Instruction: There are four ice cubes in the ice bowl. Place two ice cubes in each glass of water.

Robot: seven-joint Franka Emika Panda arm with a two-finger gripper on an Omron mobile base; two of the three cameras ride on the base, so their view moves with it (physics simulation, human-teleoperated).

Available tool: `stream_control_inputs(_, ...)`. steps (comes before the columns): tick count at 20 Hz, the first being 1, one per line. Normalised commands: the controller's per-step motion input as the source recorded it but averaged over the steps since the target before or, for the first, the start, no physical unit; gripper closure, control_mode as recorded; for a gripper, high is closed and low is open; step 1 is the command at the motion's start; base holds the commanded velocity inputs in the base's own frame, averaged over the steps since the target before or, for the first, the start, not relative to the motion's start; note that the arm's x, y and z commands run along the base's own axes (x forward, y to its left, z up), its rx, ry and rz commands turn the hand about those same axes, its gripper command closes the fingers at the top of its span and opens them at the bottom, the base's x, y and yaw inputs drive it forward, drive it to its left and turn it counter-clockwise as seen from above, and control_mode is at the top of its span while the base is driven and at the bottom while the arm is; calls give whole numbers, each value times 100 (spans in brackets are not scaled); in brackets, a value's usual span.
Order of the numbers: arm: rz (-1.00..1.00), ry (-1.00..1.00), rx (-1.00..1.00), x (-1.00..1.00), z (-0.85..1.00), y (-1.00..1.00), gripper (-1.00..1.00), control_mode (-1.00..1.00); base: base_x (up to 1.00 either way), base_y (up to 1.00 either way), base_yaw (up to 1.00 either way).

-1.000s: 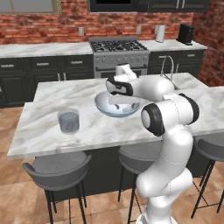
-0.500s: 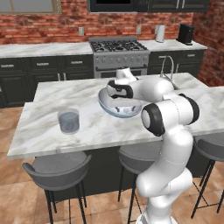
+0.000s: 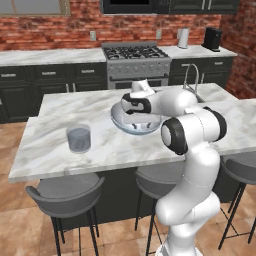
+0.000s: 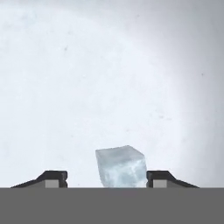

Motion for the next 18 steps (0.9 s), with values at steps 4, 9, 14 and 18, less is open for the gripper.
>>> stream_control_inputs(4,0,0,0,0,-34,-8,100,-100,0,0,0)
stream_control_inputs(9,0,0,0,0,-13,-17,100,-100,0,0,0)
stream_control_inputs(14,0,0,0,-2,12,-19,100,-100,0,0,0)
stream_control_inputs(18,0,0,0,-14,64,-8,100,-100,0,0,0)
